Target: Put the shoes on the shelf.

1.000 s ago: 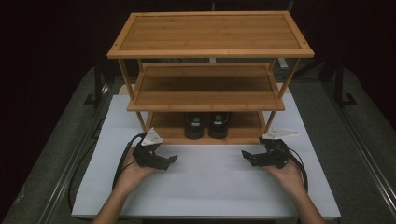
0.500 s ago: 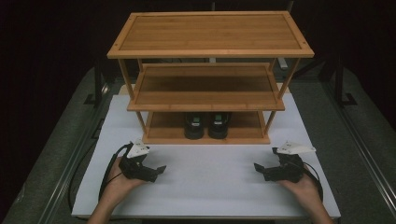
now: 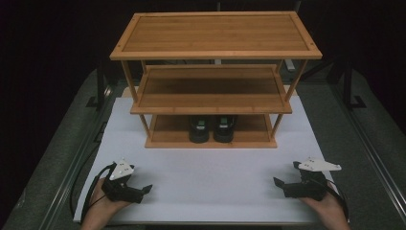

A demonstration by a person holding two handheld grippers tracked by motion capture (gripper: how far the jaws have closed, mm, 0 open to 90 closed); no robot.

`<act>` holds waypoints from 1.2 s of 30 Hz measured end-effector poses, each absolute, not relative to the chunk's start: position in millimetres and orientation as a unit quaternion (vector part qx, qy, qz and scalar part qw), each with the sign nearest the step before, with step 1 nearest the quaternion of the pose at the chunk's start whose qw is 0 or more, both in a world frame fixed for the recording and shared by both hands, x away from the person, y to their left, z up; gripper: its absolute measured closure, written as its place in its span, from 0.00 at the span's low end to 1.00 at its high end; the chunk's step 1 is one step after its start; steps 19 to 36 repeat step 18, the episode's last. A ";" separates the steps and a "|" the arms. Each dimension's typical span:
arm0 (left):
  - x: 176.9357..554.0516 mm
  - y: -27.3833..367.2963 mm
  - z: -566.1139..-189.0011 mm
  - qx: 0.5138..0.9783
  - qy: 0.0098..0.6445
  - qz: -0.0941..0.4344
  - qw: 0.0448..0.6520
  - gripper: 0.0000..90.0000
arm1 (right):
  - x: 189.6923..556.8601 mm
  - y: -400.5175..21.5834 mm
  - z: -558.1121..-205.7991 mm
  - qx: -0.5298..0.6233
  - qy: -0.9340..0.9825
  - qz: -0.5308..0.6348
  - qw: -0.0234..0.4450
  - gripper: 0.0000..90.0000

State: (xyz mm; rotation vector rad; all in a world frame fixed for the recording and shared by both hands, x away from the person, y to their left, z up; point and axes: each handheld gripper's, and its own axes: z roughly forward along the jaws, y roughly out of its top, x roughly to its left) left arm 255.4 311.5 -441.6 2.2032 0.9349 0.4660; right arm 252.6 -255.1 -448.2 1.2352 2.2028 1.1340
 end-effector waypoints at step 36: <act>250.2 330.7 -452.1 0.841 0.389 0.166 0.337 0.00 | 249.8 -256.4 -457.9 0.458 0.804 0.333 0.181 0.03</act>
